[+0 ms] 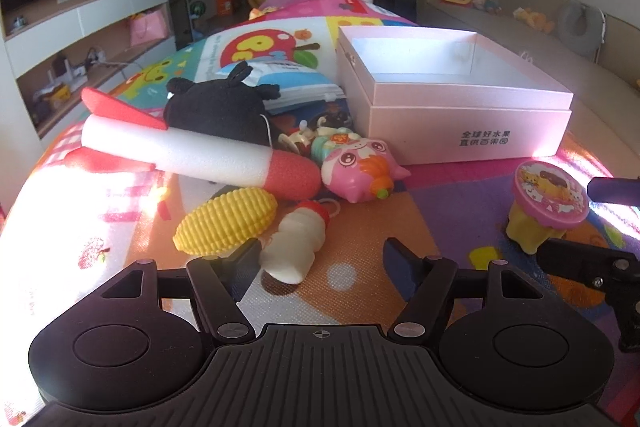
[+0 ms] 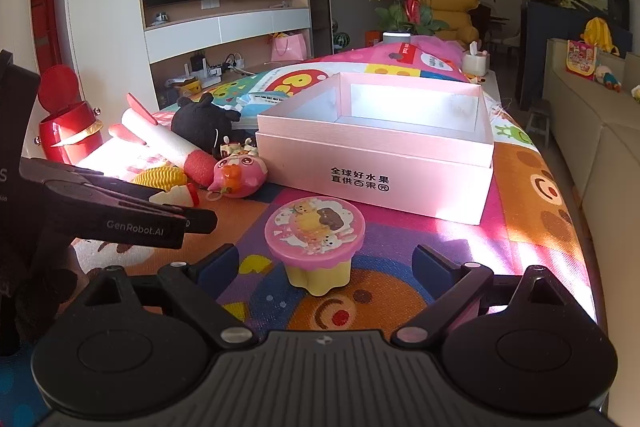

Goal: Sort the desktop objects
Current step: 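Hold the cupcake toy in the right tool while the left tool grasps the white bottle toy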

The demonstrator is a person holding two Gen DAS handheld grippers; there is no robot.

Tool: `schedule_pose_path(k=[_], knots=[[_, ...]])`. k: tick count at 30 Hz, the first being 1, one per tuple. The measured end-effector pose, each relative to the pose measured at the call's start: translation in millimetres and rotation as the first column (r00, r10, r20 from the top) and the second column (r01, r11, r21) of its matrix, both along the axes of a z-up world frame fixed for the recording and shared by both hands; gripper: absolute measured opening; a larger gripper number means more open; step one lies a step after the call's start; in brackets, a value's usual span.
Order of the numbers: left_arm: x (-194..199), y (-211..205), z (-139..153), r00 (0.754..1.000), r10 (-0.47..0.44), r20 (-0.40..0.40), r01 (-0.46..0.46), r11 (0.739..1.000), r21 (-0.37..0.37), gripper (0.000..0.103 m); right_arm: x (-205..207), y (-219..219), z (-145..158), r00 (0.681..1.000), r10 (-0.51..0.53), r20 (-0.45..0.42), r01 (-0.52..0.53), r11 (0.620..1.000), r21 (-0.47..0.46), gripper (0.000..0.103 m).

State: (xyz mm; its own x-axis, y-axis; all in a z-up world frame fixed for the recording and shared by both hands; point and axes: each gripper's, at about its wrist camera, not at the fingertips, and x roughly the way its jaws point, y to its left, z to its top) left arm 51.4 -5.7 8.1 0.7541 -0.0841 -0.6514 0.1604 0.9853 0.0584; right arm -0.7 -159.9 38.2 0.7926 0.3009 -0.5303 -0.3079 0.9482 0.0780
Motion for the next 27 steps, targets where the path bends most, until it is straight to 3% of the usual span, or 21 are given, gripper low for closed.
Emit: schedule_pose_path(k=[12, 16, 21, 27], knots=[[4.7, 47.4, 6.4, 0.985, 0.166, 0.046, -0.169, 0.982, 0.089, 0.082, 0.4, -1.0, -0.1, 1.000, -0.008, -0.002, 0.008, 1.000, 0.000, 0.097], [-0.1, 54.2, 10.5, 0.986, 0.166, 0.033, -0.167, 0.985, 0.037, 0.082, 1.0, -1.1, -0.4, 1.000, -0.014, -0.008, 0.014, 1.000, 0.001, 0.098], [-4.1, 44.9, 14.3, 0.989, 0.147, -0.022, -0.149, 0.984, -0.095, 0.080, 1.7, -1.0, -0.2, 1.000, -0.018, -0.012, 0.018, 1.000, 0.000, 0.098], [14.6, 22.2, 11.5, 0.984, 0.175, -0.028, -0.177, 0.979, -0.103, 0.070, 0.6, -2.8, -0.2, 0.999, -0.033, -0.009, 0.033, 0.999, 0.006, 0.098]])
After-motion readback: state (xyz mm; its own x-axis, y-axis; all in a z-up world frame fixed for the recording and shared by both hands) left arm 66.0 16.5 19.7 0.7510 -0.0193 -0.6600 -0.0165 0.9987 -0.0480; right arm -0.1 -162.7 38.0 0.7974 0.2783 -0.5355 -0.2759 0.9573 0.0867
